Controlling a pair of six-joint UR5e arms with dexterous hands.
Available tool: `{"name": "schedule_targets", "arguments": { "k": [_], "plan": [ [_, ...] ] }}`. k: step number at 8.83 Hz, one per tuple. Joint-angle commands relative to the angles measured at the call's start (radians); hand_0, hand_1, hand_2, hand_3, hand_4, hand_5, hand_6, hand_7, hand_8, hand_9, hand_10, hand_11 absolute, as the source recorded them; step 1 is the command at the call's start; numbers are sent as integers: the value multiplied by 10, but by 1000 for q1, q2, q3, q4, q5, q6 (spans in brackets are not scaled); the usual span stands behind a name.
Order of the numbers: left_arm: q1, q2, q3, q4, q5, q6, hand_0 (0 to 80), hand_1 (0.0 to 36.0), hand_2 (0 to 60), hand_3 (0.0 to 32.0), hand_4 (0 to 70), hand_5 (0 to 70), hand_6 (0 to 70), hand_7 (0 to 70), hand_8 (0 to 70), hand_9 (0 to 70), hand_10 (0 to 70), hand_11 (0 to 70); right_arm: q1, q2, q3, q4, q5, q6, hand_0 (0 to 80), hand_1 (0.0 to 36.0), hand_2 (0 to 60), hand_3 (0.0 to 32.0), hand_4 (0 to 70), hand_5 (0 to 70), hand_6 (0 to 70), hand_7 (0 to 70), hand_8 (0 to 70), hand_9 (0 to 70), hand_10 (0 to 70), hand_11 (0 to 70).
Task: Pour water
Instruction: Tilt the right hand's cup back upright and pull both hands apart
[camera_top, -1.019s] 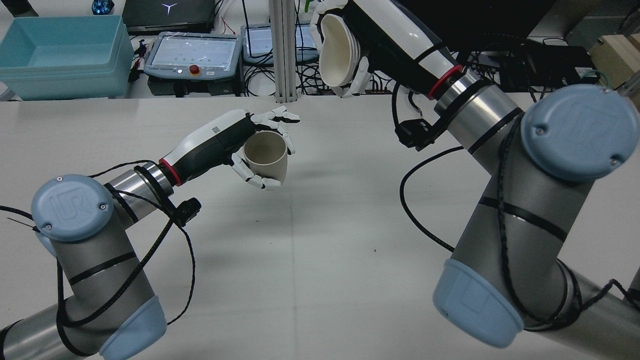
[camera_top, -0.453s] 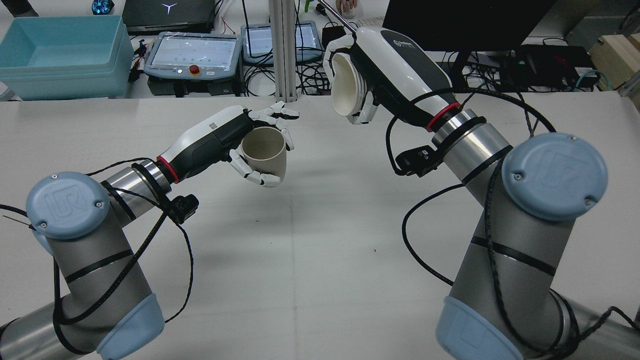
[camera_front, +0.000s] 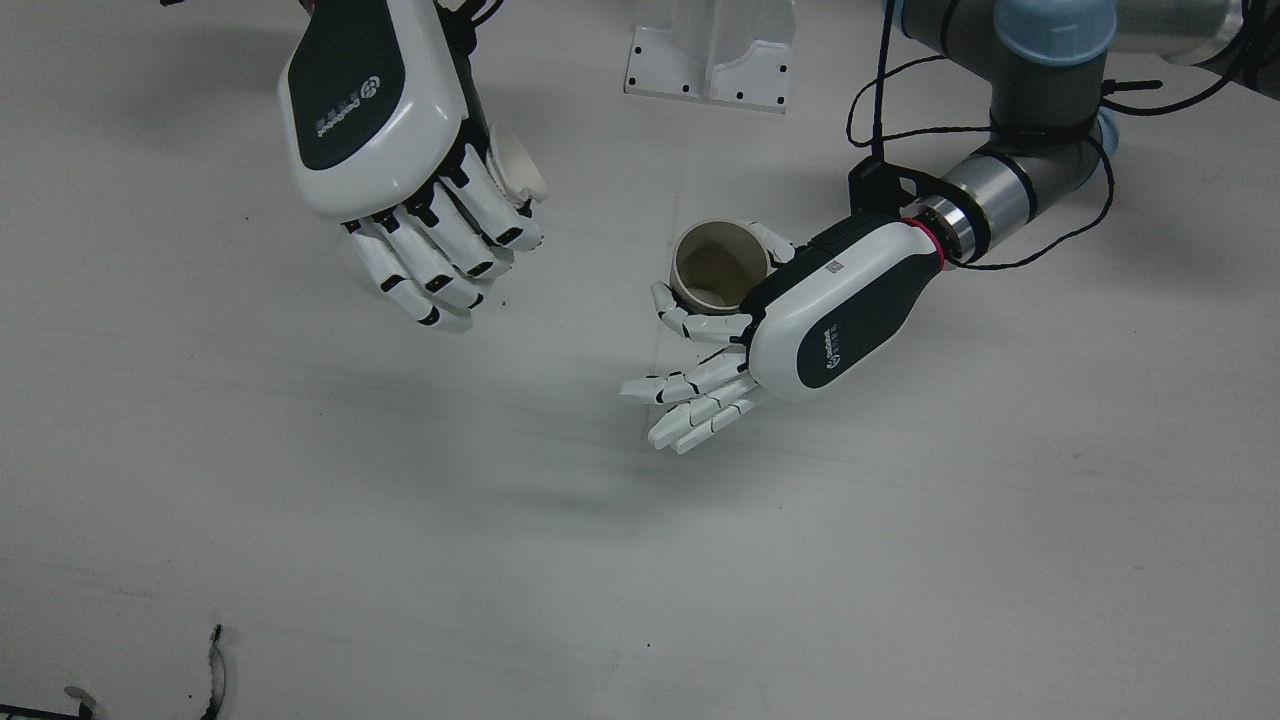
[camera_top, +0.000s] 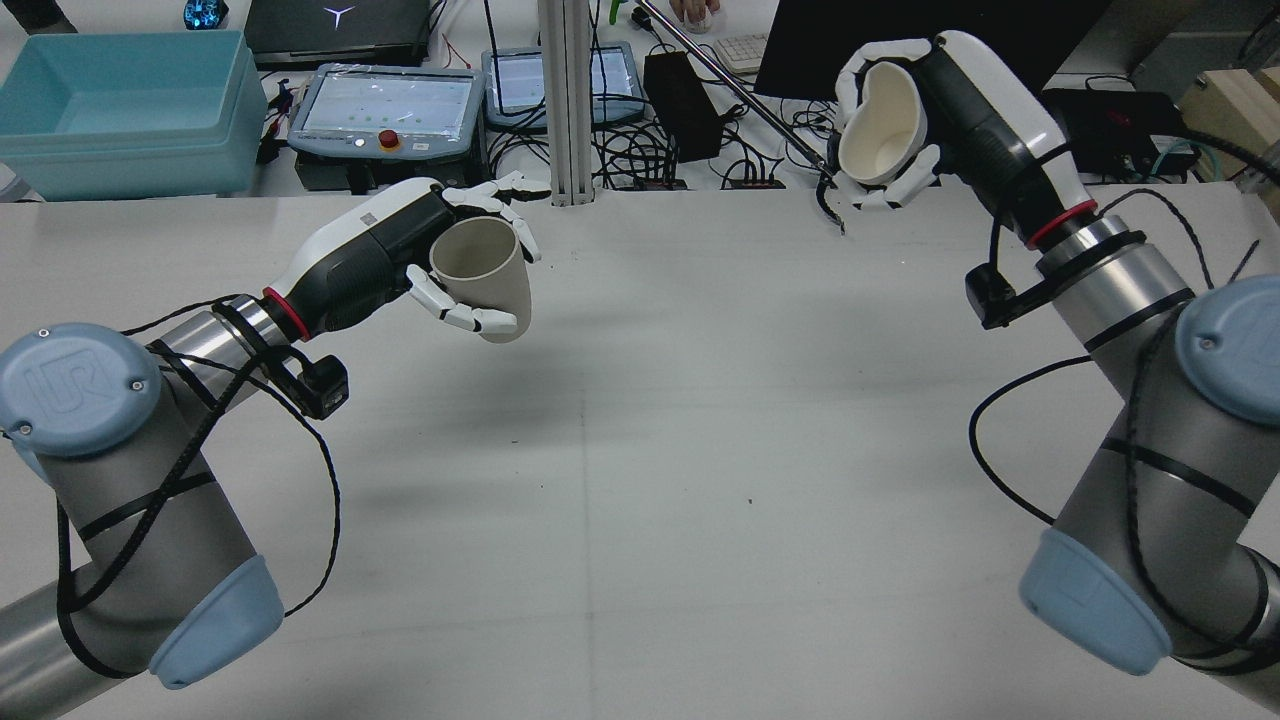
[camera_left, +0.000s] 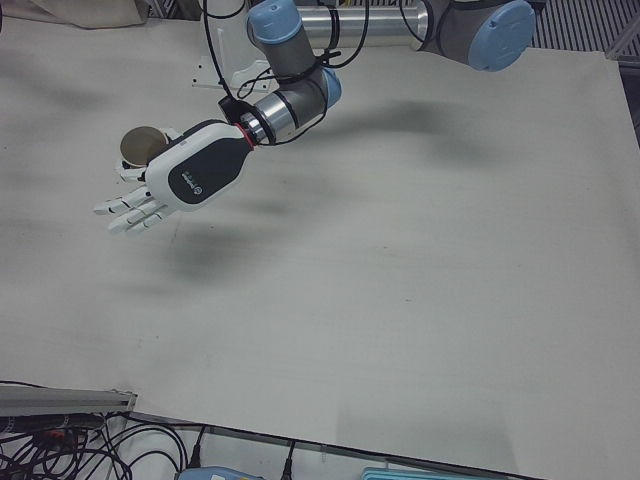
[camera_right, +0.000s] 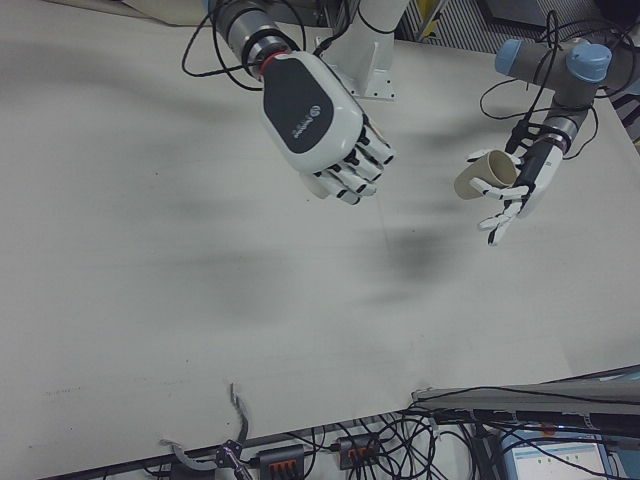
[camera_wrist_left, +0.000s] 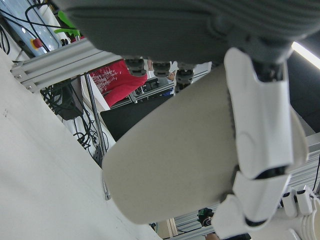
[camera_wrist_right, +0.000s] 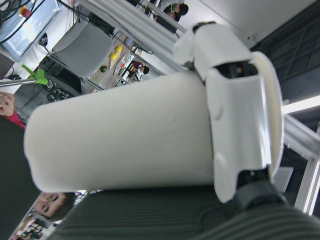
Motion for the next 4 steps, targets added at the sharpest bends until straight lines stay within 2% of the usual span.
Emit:
{"name": "schedule_targets", "arguments": {
  "k": [1,2,3,4],
  "plan": [
    [-160,275,-4,-244,102,-31,563,346,600,0,700,700,96,173,30,49,30,56,220,-190,-40,36,-11,425,800,360,600,0,555,700,601,700,403,529,336,507],
    [-185,357,-2,-321,110,-41,565,347,600,0,700,700,99,176,31,51,30,57,251,-278,-77,160,-16,440,800,360,600,0,506,700,603,700,427,563,382,566],
    [-223,402,19,-361,110,-78,575,355,600,0,700,700,107,184,35,54,33,61,251,-370,-155,353,-37,469,736,360,600,0,469,700,605,700,468,621,433,635],
    [-286,463,47,-439,110,-83,577,358,600,0,700,700,112,186,37,56,32,60,251,-410,-274,493,-54,541,710,360,600,0,426,700,596,700,479,637,446,655]
  ]
}}
